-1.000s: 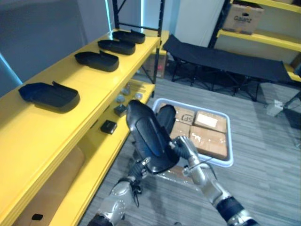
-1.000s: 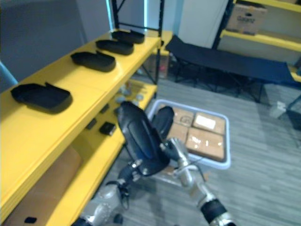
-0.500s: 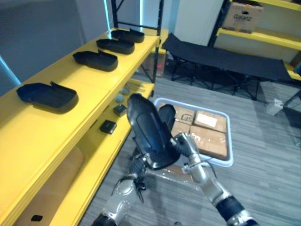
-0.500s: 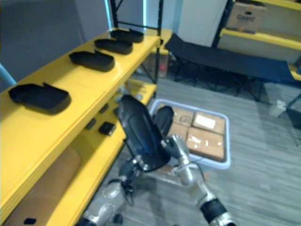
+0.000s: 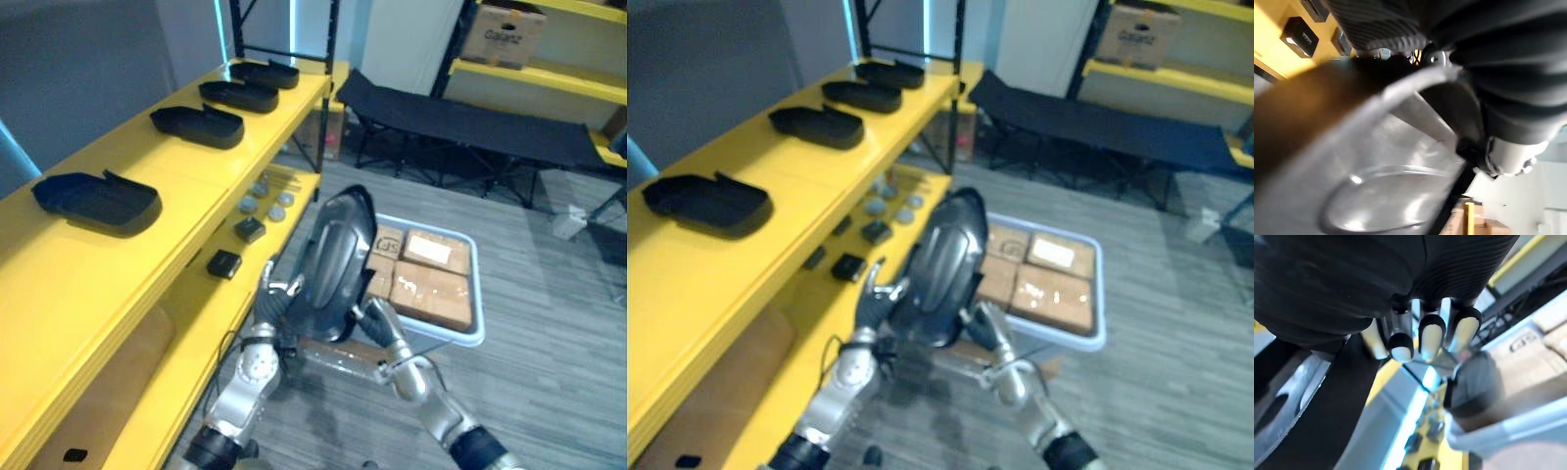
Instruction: Walk over and take plastic housings, then place them on the shelf
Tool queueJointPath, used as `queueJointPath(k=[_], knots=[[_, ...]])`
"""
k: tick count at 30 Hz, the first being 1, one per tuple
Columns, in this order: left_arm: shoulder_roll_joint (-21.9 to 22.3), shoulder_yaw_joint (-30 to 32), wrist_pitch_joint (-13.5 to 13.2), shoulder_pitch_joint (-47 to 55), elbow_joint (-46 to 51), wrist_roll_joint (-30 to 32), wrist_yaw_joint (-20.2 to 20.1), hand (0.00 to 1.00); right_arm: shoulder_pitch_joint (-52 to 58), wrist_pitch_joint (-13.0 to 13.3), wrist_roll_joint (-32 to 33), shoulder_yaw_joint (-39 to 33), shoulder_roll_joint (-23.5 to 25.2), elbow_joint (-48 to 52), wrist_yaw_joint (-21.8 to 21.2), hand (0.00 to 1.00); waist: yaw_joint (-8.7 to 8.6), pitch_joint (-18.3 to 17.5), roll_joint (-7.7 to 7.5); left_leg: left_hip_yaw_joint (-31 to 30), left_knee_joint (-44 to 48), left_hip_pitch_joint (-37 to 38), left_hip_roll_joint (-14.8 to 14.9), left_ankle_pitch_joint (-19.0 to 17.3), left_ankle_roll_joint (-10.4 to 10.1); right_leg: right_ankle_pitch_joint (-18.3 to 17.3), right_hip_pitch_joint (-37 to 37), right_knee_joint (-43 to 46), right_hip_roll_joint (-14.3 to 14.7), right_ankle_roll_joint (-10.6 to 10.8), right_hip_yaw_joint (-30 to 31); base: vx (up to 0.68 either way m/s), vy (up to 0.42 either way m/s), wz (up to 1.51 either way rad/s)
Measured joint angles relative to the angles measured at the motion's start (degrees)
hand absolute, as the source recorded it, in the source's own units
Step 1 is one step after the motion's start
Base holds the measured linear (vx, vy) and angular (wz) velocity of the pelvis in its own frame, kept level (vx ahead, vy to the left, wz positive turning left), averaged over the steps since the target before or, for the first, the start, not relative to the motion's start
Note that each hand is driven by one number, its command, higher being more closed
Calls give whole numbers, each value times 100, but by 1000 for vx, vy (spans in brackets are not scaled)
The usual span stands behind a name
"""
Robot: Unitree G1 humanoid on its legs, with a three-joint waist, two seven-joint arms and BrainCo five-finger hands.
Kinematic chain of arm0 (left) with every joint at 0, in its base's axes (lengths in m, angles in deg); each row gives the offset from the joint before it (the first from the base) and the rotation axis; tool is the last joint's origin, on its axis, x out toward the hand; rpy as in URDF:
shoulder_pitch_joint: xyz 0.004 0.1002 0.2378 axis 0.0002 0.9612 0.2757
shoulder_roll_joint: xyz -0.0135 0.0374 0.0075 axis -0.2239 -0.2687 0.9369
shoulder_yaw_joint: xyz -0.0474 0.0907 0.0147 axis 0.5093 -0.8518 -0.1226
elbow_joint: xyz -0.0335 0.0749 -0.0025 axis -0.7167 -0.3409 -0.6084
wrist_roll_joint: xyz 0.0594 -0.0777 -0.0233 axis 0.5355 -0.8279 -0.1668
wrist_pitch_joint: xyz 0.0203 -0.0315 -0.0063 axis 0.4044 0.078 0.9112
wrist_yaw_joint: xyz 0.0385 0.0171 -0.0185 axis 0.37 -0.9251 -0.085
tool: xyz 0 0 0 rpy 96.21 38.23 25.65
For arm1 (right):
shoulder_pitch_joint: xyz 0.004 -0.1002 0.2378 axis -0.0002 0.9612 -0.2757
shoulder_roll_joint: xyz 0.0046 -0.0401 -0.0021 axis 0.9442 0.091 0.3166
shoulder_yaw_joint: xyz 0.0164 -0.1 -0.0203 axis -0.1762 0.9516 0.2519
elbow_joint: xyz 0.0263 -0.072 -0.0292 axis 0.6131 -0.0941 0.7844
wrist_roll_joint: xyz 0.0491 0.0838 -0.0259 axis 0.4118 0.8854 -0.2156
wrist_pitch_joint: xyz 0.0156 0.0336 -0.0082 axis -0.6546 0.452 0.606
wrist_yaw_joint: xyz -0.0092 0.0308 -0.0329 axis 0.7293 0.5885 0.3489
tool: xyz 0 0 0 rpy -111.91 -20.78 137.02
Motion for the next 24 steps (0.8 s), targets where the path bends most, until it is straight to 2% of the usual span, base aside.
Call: queueJointPath(k=[5,8,11,14,17,18,21,24], knots=[[0,4,2,-71,-1,9,-78,0,4,0,10,-10,42,-19,6,100,-4,0,0,0,0,1,-1,1,1,5,0,-6,0,-1,2,0,0,0],[-6,8,98,-71,-1,72,-141,0,4,0,10,-25,40,-30,5,100,-6,-1,0,2,0,0,-1,1,1,7,-2,-10,1,-1,5,0,0,0],[-36,19,436,-75,-6,150,-352,0,5,-1,10,-51,33,-123,-4,100,-6,-1,1,11,0,0,-1,0,1,10,-7,-17,0,-2,15,0,0,0],[-65,19,833,-83,-100,586,-573,0,21,-23,9,-98,-24,-158,-36,100,-7,-3,7,42,1,-1,-1,0,1,32,-18,-42,2,-5,48,-1,3,-5],[-182,-34,1327,-94,-401,1240,-983,0,19,-23,5,-149,-151,-158,-126,100,-14,-14,27,75,1,-1,-2,-2,3,78,-35,-96,9,-10,111,-9,3,-8],[-246,-75,1489,-92,-520,1441,-1103,100,22,-23,-4,-156,-175,-159,-135,100,-25,-20,42,82,1,-6,-4,-1,3,93,-59,-97,10,-2,128,-13,2,-13],[-329,-100,1932,-82,-979,1960,-1587,100,22,-23,-62,-135,-188,-243,-250,100,-118,-20,105,92,1,-11,-23,1,6,115,-89,-98,-7,10,150,-14,7,-6],[-417,-270,2002,-81,-1149,2133,-1758,100,22,-23,-102,-81,-189,-409,-278,100,-162,-7,152,88,1,-9,-20,2,6,119,-90,-98,-2,10,151,0,0,0]])
